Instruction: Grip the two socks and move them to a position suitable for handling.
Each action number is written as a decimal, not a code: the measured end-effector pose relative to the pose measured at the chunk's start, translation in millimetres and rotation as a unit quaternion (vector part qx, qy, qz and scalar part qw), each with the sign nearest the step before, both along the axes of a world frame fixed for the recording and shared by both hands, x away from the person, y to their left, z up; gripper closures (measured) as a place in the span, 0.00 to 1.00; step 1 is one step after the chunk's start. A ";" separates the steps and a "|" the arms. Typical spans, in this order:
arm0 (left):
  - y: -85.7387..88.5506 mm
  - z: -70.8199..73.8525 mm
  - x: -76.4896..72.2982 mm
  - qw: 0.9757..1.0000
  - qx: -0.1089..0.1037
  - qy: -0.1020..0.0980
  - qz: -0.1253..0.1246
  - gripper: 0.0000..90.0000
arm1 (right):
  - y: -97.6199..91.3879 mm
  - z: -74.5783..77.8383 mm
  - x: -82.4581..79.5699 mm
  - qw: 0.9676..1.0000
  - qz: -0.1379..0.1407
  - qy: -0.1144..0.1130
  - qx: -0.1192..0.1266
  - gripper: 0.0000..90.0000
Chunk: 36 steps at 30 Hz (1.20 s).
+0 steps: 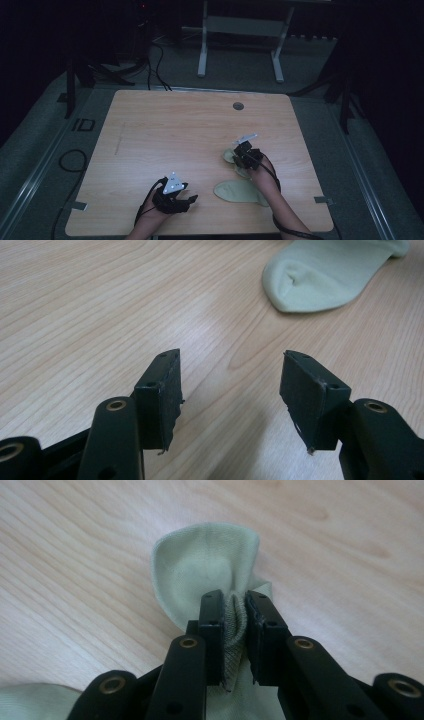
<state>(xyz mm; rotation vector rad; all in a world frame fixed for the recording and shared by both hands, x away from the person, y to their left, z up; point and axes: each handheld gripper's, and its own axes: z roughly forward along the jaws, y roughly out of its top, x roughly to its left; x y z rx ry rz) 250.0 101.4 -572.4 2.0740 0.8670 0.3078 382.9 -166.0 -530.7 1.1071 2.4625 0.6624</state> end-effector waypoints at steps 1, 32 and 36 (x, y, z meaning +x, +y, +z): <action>-0.7 0.0 0.5 1.000 -0.003 0.000 0.000 0.46 | 0.7 -3.5 -0.2 1.000 0.000 0.002 -0.003 0.87; -64.1 46.4 76.3 0.998 0.042 -0.048 -0.010 0.59 | -5.5 6.9 -44.6 0.998 0.047 0.009 0.044 0.65; -84.0 48.4 89.0 0.996 0.056 -0.062 -0.020 0.67 | -5.6 -0.5 -46.6 0.998 0.044 0.012 0.043 0.65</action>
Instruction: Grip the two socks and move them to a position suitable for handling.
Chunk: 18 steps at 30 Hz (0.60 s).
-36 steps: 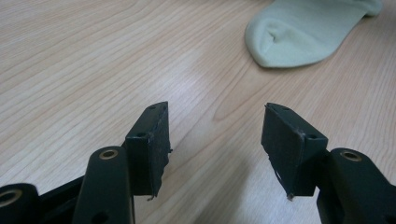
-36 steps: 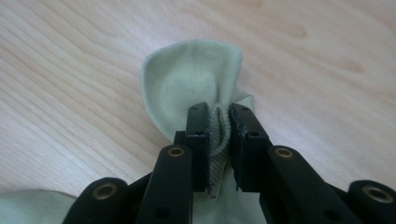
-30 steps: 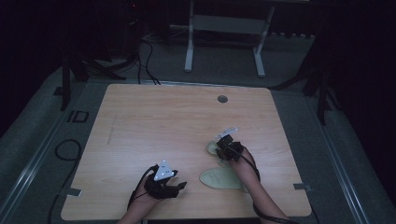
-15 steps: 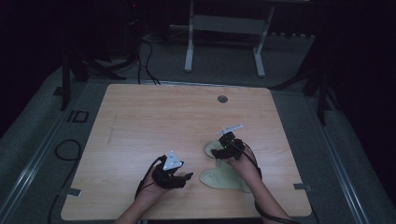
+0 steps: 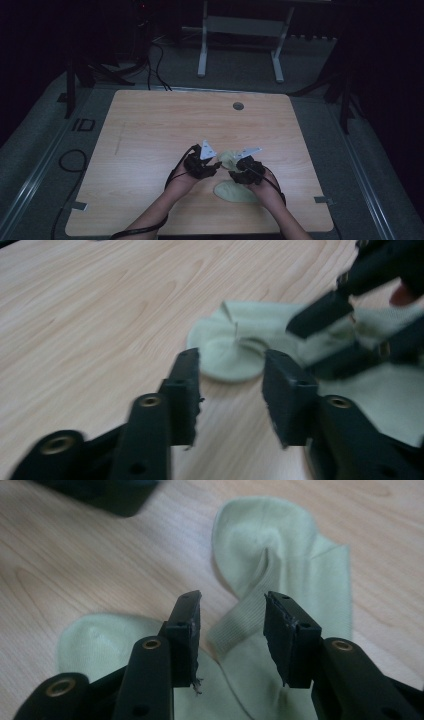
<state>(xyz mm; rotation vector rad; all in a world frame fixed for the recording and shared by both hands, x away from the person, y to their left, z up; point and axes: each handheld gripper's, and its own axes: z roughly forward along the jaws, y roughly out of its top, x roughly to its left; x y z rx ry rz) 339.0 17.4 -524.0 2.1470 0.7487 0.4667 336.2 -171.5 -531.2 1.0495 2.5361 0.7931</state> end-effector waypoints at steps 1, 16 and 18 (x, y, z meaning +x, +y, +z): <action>-4.7 -0.9 3.9 1.000 0.007 -0.002 -0.001 0.70 | 0.0 -1.7 -0.2 1.000 0.000 0.002 0.000 0.65; -30.0 -38.2 32.0 0.997 0.079 0.015 -0.004 0.99 | -2.1 -16.3 1.3 1.000 0.007 0.008 -0.023 0.76; -29.1 -38.3 32.3 0.997 0.077 0.017 -0.005 0.99 | -4.0 -15.7 3.6 1.000 0.003 0.009 -0.023 0.87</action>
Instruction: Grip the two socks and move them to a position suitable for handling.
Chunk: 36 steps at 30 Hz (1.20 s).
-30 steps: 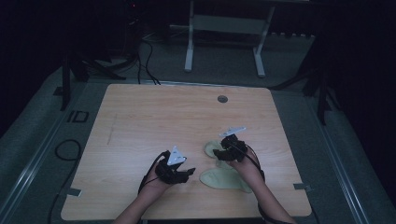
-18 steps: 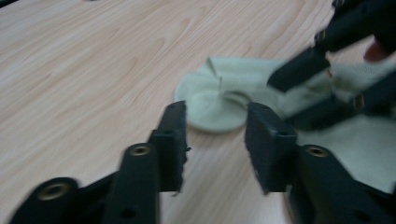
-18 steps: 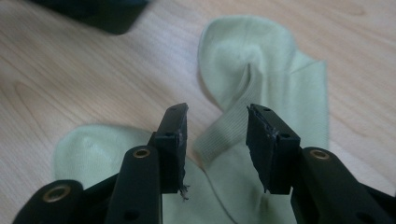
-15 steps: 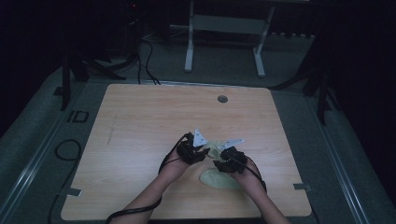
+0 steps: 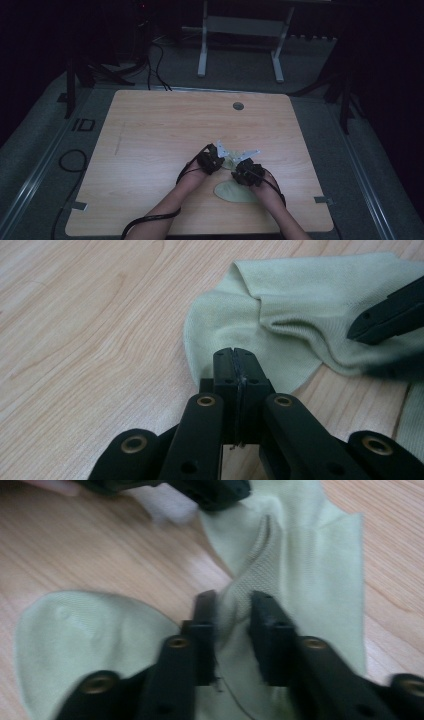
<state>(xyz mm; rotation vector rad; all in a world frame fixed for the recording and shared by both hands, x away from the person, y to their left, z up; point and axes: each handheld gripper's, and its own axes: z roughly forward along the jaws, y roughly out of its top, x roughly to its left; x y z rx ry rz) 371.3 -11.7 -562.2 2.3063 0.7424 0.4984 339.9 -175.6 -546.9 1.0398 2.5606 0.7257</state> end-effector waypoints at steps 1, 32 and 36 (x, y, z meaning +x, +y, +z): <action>0.2 -0.1 0.0 1.000 0.000 0.000 0.000 0.99 | -1.0 1.0 1.2 1.000 0.001 0.005 0.003 0.92; 6.0 0.0 1.0 1.000 0.005 -0.002 -0.019 0.99 | -79.7 52.5 29.6 0.994 -0.096 -0.030 0.052 0.95; 4.4 1.1 1.2 1.000 0.017 -0.005 -0.021 0.99 | -92.9 38.9 36.3 0.992 -0.114 -0.015 0.049 0.95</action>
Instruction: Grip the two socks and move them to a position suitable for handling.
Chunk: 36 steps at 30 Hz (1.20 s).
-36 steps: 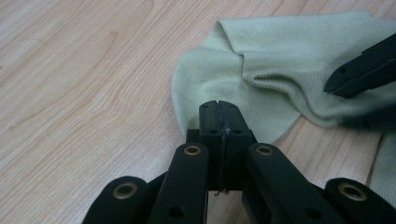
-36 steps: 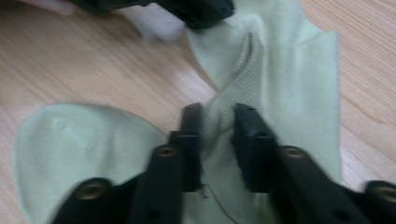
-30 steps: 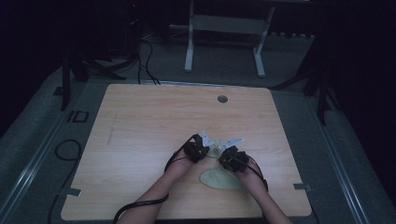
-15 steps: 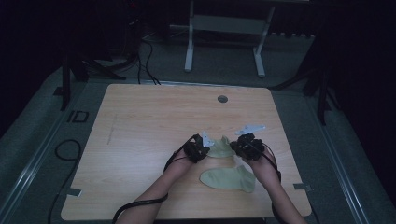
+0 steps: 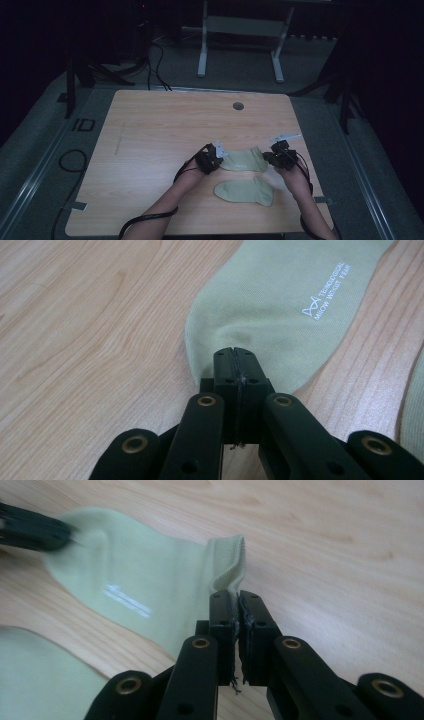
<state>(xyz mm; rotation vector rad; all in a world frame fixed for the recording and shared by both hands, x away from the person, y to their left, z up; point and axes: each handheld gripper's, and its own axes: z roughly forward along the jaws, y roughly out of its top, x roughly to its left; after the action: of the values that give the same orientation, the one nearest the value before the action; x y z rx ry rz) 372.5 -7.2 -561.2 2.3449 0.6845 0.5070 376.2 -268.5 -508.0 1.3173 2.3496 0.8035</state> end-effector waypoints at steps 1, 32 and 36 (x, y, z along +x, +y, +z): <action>0.3 0.3 0.7 1.000 0.003 0.000 -0.001 0.99 | -2.8 -2.9 1.3 1.000 -0.004 0.003 -0.002 0.95; 0.1 1.0 2.9 1.000 -0.008 0.014 0.010 0.99 | 11.2 -35.3 28.4 0.999 -0.016 0.015 -0.037 0.95; 0.6 1.9 4.0 1.000 -0.010 0.020 0.011 0.98 | 7.8 -35.2 29.6 0.999 -0.020 0.018 -0.030 0.95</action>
<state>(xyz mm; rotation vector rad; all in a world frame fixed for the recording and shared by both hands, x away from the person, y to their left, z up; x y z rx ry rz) 376.5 -6.6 -559.3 2.3360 0.7326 0.4613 405.8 -260.7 -543.1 1.3602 2.3475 0.6970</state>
